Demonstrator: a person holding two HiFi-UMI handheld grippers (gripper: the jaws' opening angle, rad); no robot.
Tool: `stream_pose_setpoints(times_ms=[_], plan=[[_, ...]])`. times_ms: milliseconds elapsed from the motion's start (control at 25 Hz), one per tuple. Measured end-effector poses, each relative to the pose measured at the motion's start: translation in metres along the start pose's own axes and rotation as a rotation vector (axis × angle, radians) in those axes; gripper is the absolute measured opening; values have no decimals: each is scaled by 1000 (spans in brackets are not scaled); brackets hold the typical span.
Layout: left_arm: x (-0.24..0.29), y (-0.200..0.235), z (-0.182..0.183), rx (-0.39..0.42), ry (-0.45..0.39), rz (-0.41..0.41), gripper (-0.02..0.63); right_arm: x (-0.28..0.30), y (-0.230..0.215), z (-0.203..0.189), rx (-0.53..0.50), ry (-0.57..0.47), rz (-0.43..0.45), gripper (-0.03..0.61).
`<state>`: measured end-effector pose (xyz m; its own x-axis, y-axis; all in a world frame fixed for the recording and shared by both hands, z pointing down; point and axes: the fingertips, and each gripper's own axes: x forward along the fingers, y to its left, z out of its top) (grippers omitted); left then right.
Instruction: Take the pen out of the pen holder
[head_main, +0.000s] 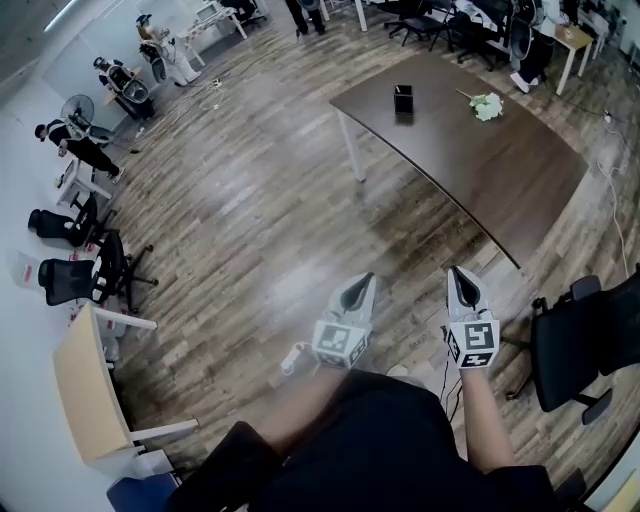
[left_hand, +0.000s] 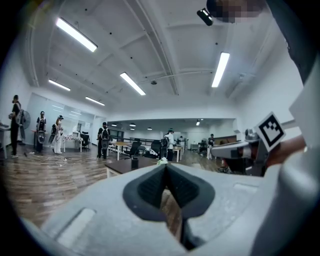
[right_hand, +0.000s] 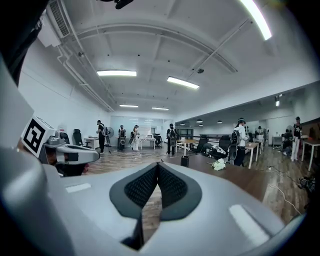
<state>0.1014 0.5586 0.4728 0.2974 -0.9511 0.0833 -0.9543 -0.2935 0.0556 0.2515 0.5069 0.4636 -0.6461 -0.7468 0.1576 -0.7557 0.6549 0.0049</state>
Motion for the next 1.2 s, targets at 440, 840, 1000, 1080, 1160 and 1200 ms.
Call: stream_pose_setpoints(times_ms=[440, 840, 1000, 1080, 1160, 1200], plan=[[59, 50, -8, -34, 6, -8, 3, 76, -20, 11, 59, -14, -26, 3], [177, 177, 13, -74, 0, -24, 3, 228, -48, 31, 27, 53, -50, 3], [223, 229, 31, -73, -9, -52, 3, 289, -53, 40, 13, 86, -67, 3], [245, 255, 38, -71, -14, -63, 3, 317, -56, 43, 18, 99, -81, 3], [262, 281, 45, -69, -15, -69, 3, 343, -58, 45, 25, 111, -93, 3], [270, 294, 47, -68, -14, -73, 3, 356, -58, 45, 28, 116, -101, 3]])
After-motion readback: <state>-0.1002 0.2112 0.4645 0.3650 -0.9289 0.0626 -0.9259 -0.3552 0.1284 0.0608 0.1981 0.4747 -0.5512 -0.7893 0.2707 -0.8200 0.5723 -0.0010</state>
